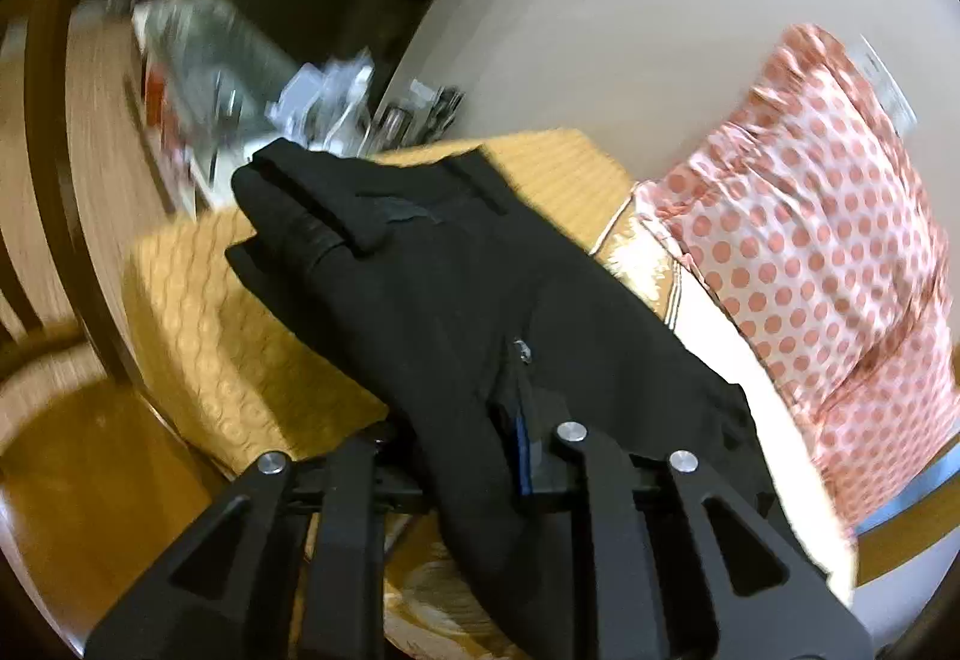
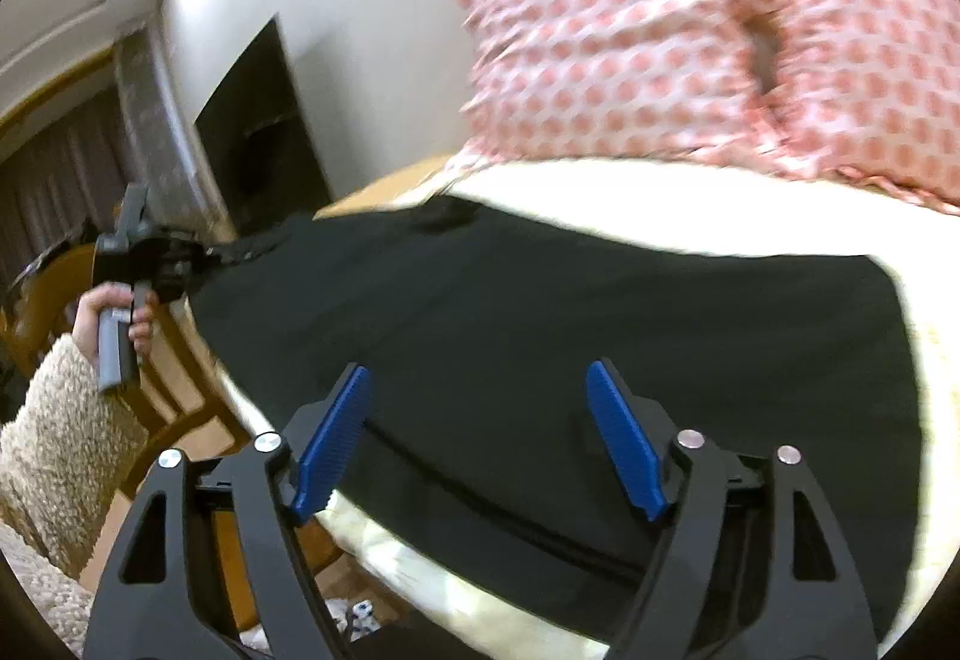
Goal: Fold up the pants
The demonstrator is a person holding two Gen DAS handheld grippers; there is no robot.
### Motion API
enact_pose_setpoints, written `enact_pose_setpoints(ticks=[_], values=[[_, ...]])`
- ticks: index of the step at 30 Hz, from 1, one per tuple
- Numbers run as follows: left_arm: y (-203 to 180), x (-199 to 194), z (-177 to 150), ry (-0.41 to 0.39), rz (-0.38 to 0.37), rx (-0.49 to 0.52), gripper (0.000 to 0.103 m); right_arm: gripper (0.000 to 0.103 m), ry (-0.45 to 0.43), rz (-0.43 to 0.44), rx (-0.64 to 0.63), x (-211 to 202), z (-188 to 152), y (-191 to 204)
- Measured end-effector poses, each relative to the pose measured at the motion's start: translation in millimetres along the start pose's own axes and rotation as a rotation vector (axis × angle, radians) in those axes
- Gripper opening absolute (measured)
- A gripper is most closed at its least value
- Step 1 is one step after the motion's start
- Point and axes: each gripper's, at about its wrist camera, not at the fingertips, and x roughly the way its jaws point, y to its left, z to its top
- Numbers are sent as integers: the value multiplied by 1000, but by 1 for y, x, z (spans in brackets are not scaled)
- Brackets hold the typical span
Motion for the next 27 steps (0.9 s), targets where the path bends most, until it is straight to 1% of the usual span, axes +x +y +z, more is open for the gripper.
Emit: enact_pose_setpoints(ticks=[4, 6, 8, 9, 10, 13, 15, 17, 18, 19, 20, 21, 22, 23, 24, 25, 27], values=[[-47, -19, 0, -60, 1, 122, 15, 81, -54, -85, 54, -28, -1, -30], [-77, -29, -4, -85, -10, 196, 15, 81, -71, -122, 86, -40, -4, -44], [-115, -40, -13, -108, -35, 293, 15, 81, -86, -157, 130, -52, -6, -61], [-140, -47, -21, -115, -61, 354, 15, 81, -93, -170, 151, -58, -8, -69], [-156, -51, -28, -121, -81, 393, 15, 81, -103, -187, 178, -65, -10, -78], [-225, -75, -64, -148, -176, 570, 15, 81, -134, -239, 234, -86, -15, -98], [-262, -88, -94, -159, -248, 683, 15, 81, -154, -267, 258, -98, -17, -107], [-304, -101, -144, -149, -344, 846, 15, 81, -176, -299, 284, -110, -20, -116], [-315, -103, -165, -137, -374, 905, 15, 81, -181, -308, 290, -114, -22, -118], [-329, -104, -201, -111, -415, 1011, 15, 81, -187, -324, 298, -118, -24, -122], [-337, -102, -234, -80, -437, 1106, 15, 81, -188, -337, 306, -122, -27, -124], [-341, -98, -258, -52, -448, 1175, 15, 81, -187, -347, 315, -124, -29, -128], [-342, -90, -290, -9, -446, 1262, 15, 81, -184, -358, 327, -126, -31, -131], [-341, -80, -313, 32, -431, 1321, 15, 81, -181, -367, 336, -127, -33, -134], [-338, -71, -328, 80, -433, 1354, 15, 81, -179, -373, 344, -129, -36, -138], [-333, -64, -338, 121, -431, 1364, 15, 81, -176, -380, 351, -130, -38, -141], [-328, -67, -345, 67, -413, 1383, 15, 81, -170, -390, 361, -131, -40, -145]])
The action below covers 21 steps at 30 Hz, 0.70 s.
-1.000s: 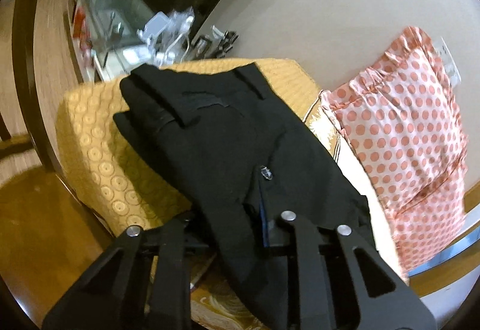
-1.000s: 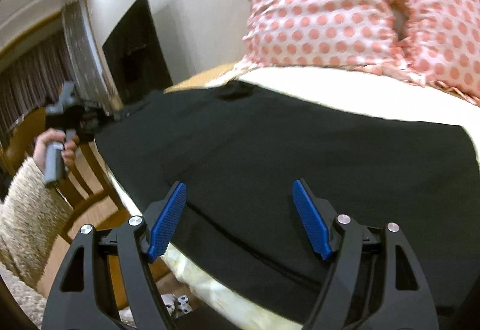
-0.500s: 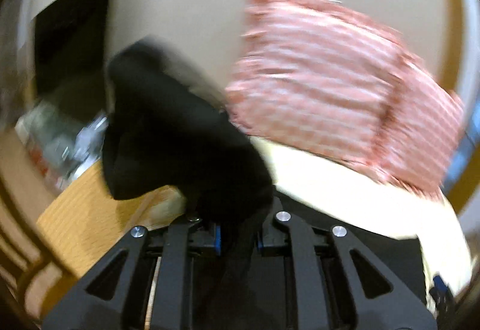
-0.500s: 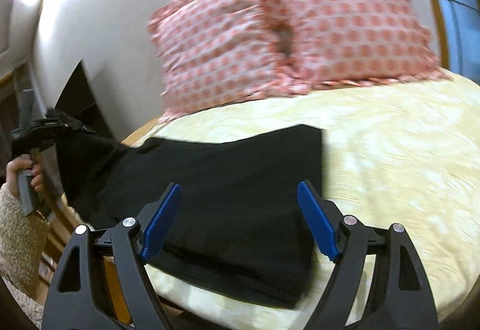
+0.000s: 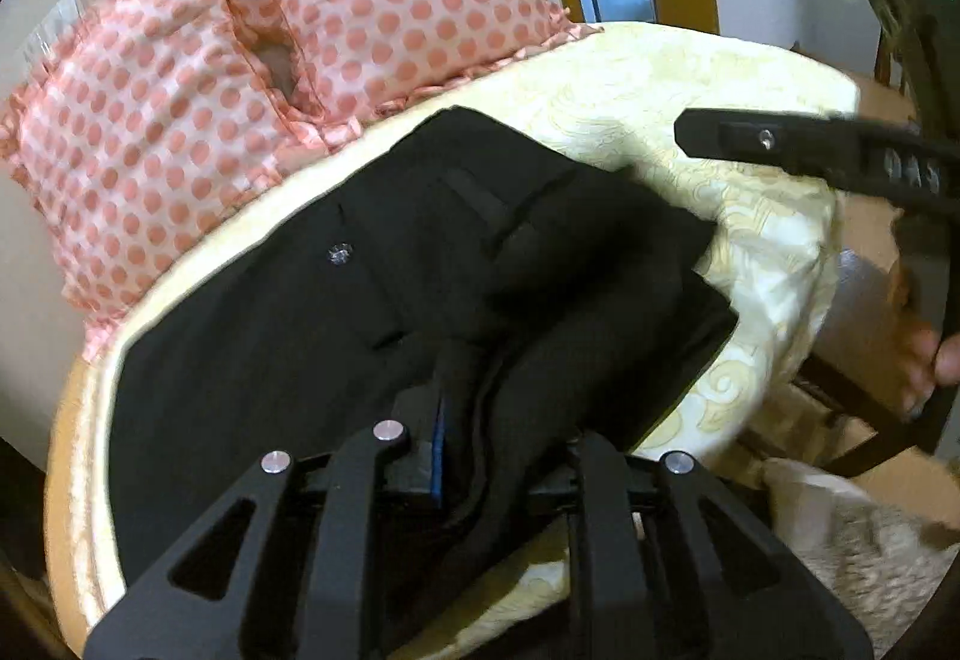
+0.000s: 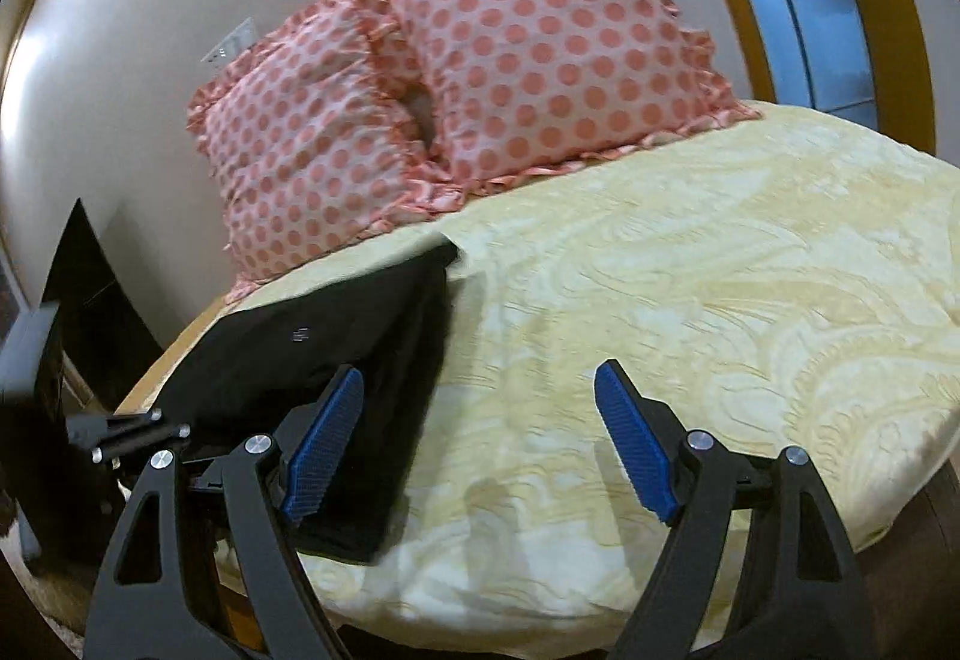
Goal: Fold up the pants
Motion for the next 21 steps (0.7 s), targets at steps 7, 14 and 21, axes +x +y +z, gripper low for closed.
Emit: enact_pose_setpoints(ticks=[7, 14, 21], values=[[10, -22, 8, -36, 38, -23, 15, 81, -4, -5, 9, 4, 1, -4], [-6, -19, -14, -18, 48, 16, 20, 81, -28, -24, 12, -2, 7, -5], [72, -82, -36, -223, -102, -310, 87, 81, -117, 71, -12, -16, 26, 20]])
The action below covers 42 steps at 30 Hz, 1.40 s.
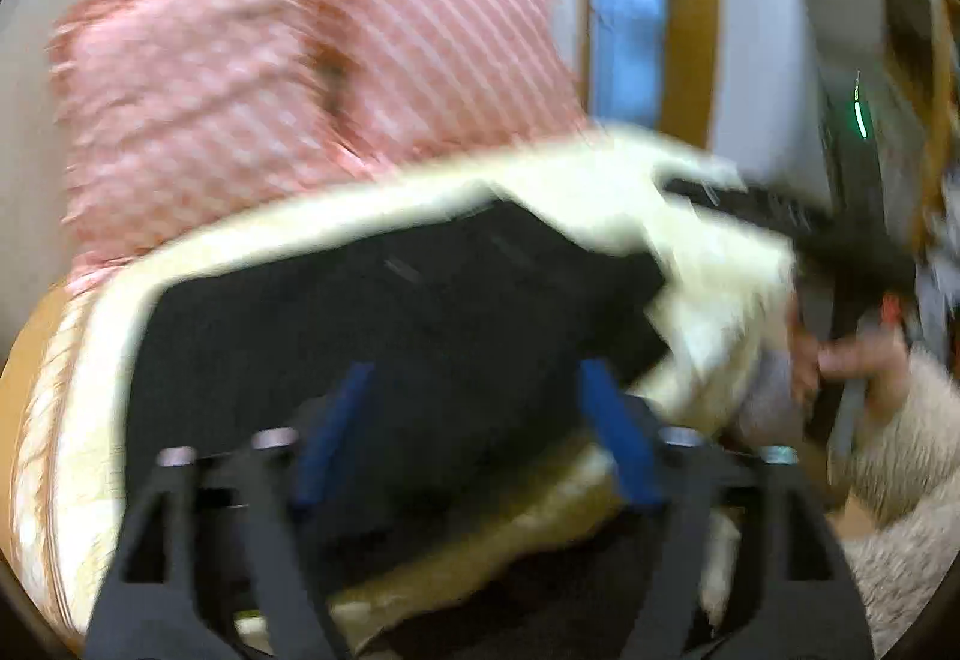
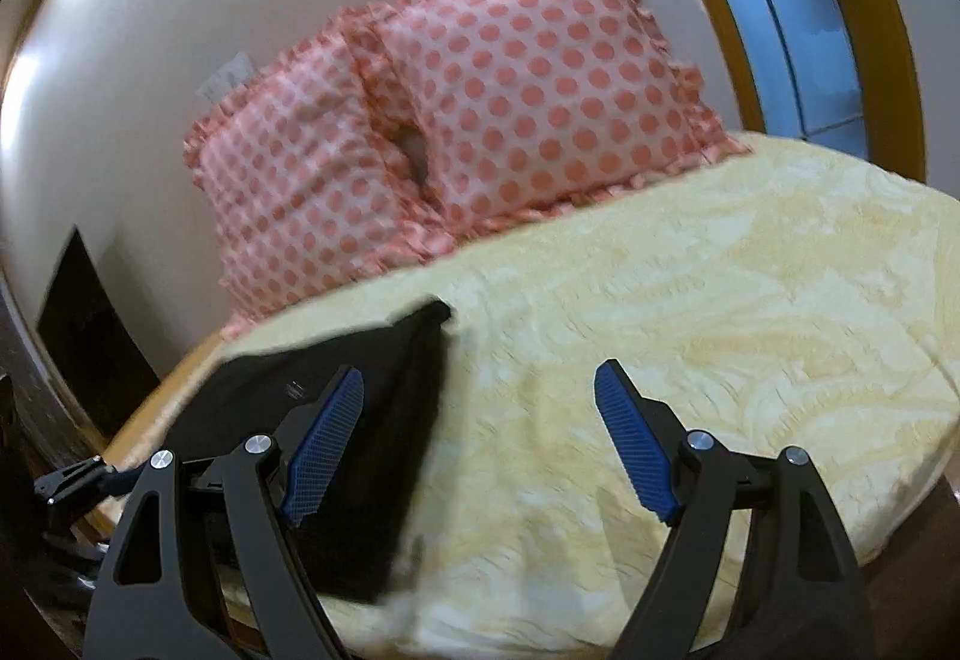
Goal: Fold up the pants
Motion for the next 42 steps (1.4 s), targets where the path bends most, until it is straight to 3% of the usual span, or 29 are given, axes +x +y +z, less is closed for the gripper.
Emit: enact_pose_setpoints(ticks=[1, 3, 5, 9, 15, 19, 21, 22, 24, 27, 30, 33, 34, 37, 39, 42], values=[[10, -8, 2, -44, 44, -29, 93, 81, -7, 34, -15, 0, 2, 9], [32, -13, 7, -92, 154, -90, 94, 81, 3, 113, -69, 3, 2, 34], [43, -10, 8, -87, 192, -123, 96, 82, 41, 176, -155, 12, -5, 67], [47, 3, 2, -45, 233, -140, 98, 83, 92, 201, -271, 23, -26, 110], [44, 16, -14, -8, 280, -109, 101, 91, 103, 107, -353, 28, -45, 125], [61, 36, -35, 88, 250, -199, 101, 91, 259, -26, -379, 58, -77, 108], [69, 46, -47, 142, 214, -254, 100, 92, 218, -24, -398, 51, -84, 106], [63, 44, -52, 97, 236, -214, 101, 92, 223, -32, -406, 51, -85, 108], [61, 45, -53, 103, 255, -192, 101, 92, 233, -21, -390, 52, -80, 107], [65, 38, -46, 101, 218, -242, 101, 91, 175, 20, -309, 39, -65, 102], [69, 27, -42, 41, 217, -267, 101, 91, 134, 19, -313, 34, -61, 103], [65, 41, -51, 94, 251, -221, 101, 93, 256, -39, -391, 57, -78, 105], [57, 42, -53, 93, 278, -171, 101, 93, 232, -43, -427, 54, -81, 108], [56, 39, -57, 77, 270, -180, 101, 94, 254, 46, -329, 52, -56, 97], [58, 36, -59, 67, 248, -180, 101, 94, 252, 118, -161, 59, -26, 69], [59, 34, -62, 45, 234, -164, 101, 94, 326, 156, 3, 82, 1, 34]])
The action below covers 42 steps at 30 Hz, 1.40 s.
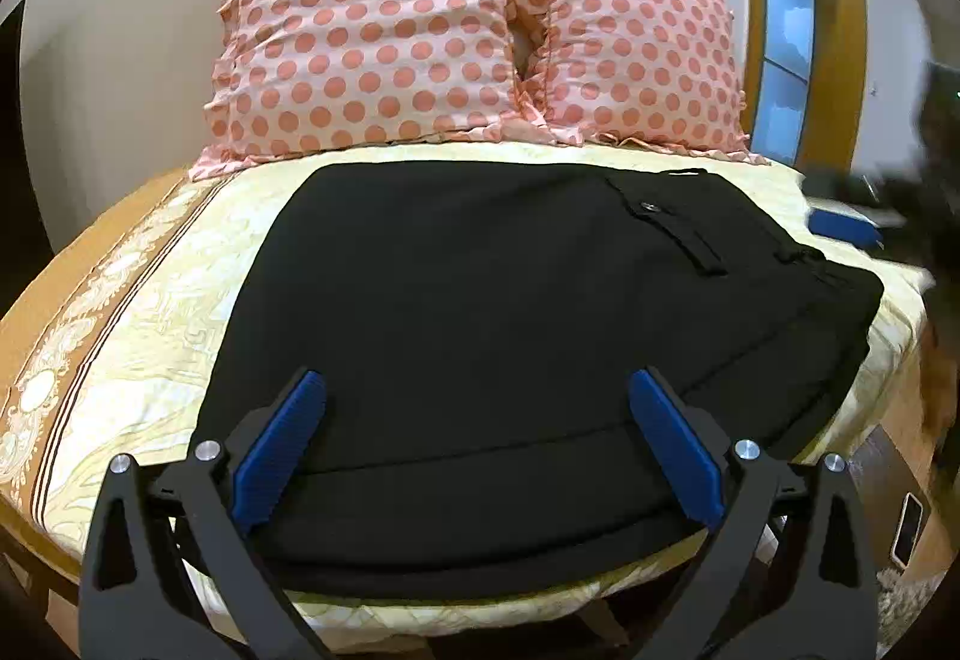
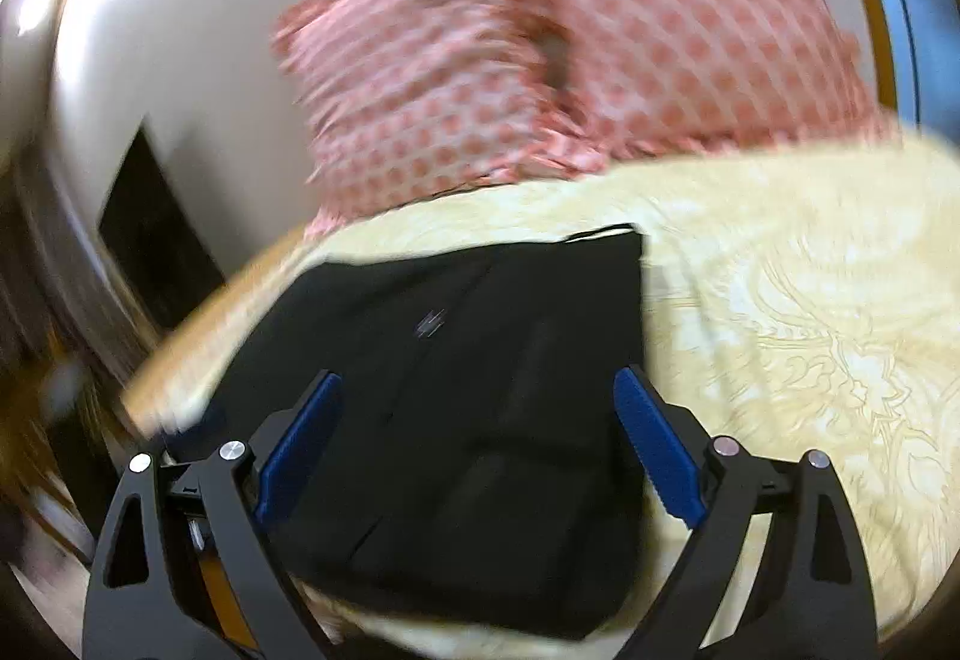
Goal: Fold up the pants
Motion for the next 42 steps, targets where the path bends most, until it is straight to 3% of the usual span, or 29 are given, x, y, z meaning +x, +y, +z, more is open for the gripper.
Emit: enact_pose_setpoints(ticks=[2, 4, 10, 13, 16, 20, 25, 26, 28, 31, 34, 36, 39, 42], values=[[2, 0, -1, -11, -10, -3, 101, 93, 48, 15, 64, 14, 19, -23], [2, 0, -2, -16, -16, -1, 101, 84, 90, 9, 99, 26, 27, -35], [5, -1, -4, -30, -42, 7, 101, 69, 212, 12, 170, 55, 25, -54], [5, -1, -5, -36, -42, 10, 101, 60, 220, 19, 120, 55, 19, -44], [5, -1, -5, -40, -43, 11, 101, 59, 217, 11, 69, 54, 18, -39], [5, 0, -5, -40, -42, 9, 101, 58, 209, 13, 95, 55, 18, -45], [5, -1, -5, -38, -43, 12, 101, 26, 160, -7, -73, 47, 14, -17], [5, -1, -5, -39, -42, 11, 101, 24, 142, 1, -118, 43, 14, -9], [5, -1, -5, -39, -42, 12, 101, 23, 127, -1, -173, 39, 13, 1], [5, -1, -5, -38, -40, 10, 101, 26, 167, -38, -124, 46, 15, -10], [5, -1, -5, -34, -44, 12, 101, 45, 202, -36, -21, 54, 17, -30], [7, -2, 0, -11, -61, 13, 101, 50, 208, -31, -1, 56, 17, -34], [21, -9, 17, 15, -119, -31, 101, 48, 204, -25, -26, 58, 16, -32], [46, -18, 41, -20, -96, -83, 101, 28, 182, 17, -69, 53, 15, -23]])
